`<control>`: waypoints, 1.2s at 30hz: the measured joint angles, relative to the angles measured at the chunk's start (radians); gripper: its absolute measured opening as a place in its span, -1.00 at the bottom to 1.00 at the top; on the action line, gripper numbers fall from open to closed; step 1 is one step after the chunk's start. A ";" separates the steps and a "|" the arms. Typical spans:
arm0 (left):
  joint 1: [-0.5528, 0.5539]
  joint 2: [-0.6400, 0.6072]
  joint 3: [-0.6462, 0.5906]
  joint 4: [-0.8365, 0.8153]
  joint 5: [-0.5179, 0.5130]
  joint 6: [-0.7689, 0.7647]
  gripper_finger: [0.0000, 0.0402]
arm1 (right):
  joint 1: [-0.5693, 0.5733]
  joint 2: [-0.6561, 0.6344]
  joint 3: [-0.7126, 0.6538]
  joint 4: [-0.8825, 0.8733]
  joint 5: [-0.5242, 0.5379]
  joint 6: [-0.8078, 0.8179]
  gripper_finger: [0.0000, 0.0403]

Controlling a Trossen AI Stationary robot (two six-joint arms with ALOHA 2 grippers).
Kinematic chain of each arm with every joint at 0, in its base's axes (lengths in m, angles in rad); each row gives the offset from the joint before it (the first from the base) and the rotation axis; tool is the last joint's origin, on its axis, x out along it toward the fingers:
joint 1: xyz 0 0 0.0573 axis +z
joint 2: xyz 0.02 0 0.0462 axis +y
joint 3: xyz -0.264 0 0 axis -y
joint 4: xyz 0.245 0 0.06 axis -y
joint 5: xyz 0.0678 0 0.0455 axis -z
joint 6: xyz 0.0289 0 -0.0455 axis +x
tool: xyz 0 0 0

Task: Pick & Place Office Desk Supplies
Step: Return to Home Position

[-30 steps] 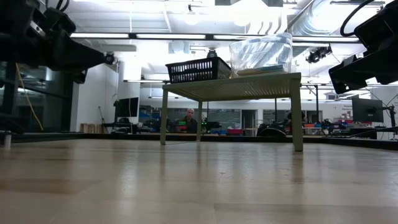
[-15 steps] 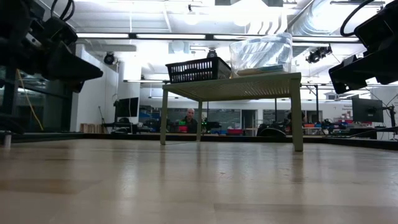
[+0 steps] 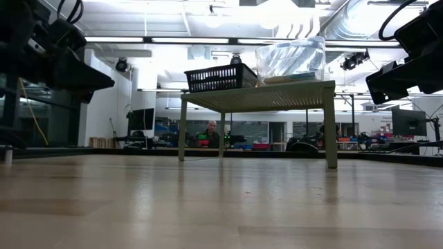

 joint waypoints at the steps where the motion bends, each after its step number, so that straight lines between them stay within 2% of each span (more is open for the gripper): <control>1: 0.000 0.003 0.000 0.000 0.000 0.000 -0.74 | 0.000 0.000 0.000 0.000 0.000 0.000 -0.26; 36: 0.000 0.022 0.000 0.003 0.000 -0.003 -0.74 | 0.000 0.000 0.000 0.000 0.000 0.000 -0.26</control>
